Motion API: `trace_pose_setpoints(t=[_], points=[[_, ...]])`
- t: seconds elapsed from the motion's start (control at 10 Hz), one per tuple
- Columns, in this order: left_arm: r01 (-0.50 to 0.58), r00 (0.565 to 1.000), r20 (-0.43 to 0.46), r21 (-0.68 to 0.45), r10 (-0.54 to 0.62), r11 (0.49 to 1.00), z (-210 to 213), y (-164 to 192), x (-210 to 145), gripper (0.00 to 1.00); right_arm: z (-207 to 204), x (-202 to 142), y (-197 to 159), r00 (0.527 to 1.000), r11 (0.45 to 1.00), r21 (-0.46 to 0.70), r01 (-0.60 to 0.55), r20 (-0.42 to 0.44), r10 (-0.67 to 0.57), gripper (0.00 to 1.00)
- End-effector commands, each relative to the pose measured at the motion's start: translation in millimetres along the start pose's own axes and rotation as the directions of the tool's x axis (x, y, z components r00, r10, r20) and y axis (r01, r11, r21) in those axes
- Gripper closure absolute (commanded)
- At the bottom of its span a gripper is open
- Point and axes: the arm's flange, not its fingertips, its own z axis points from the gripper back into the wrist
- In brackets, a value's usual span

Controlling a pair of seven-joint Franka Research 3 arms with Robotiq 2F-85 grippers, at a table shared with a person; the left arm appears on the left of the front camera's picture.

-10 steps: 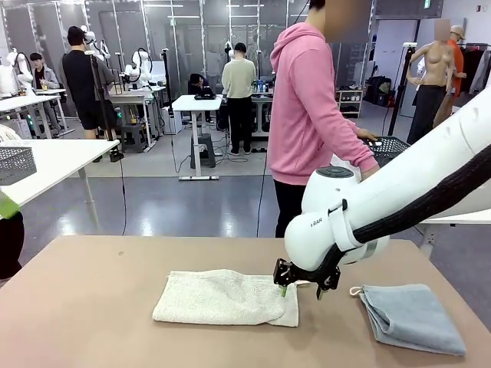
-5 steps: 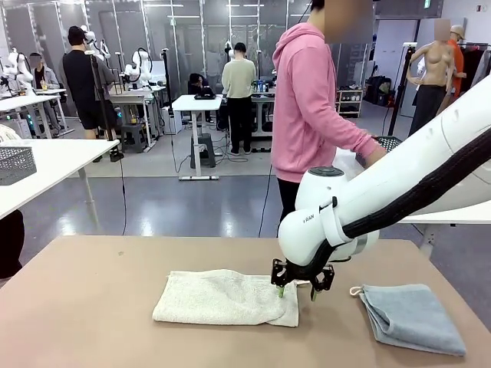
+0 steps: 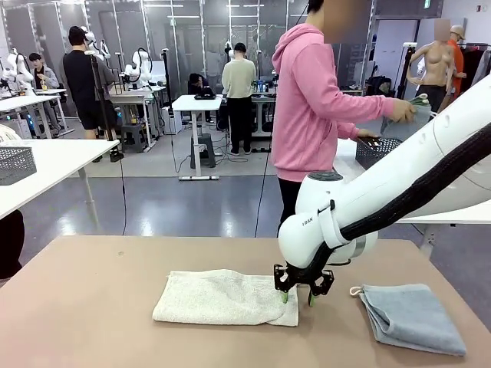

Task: Fold the towels and place them in the basket.
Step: When a person lays out a Towel with hook on the table, fold it in half twice.

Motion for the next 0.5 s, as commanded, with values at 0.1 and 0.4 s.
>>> trace_pose_setpoints(t=[0.1, 0.4], points=[[0.010, 1.000, -0.001, -0.007, -0.010, 1.000, -1.0, -0.4, 0.2, 0.00, -5.6, 3.8, 7.5, 1.000, 1.000, -0.013, 0.003, -0.008, -0.003, 0.70], [0.010, 1.000, -0.001, -0.007, -0.010, 1.000, -1.0, -0.4, 0.2, 0.00, -6.7, 3.0, 8.0, 1.000, 1.000, -0.010, 0.001, -0.016, -0.001, 1.00]])
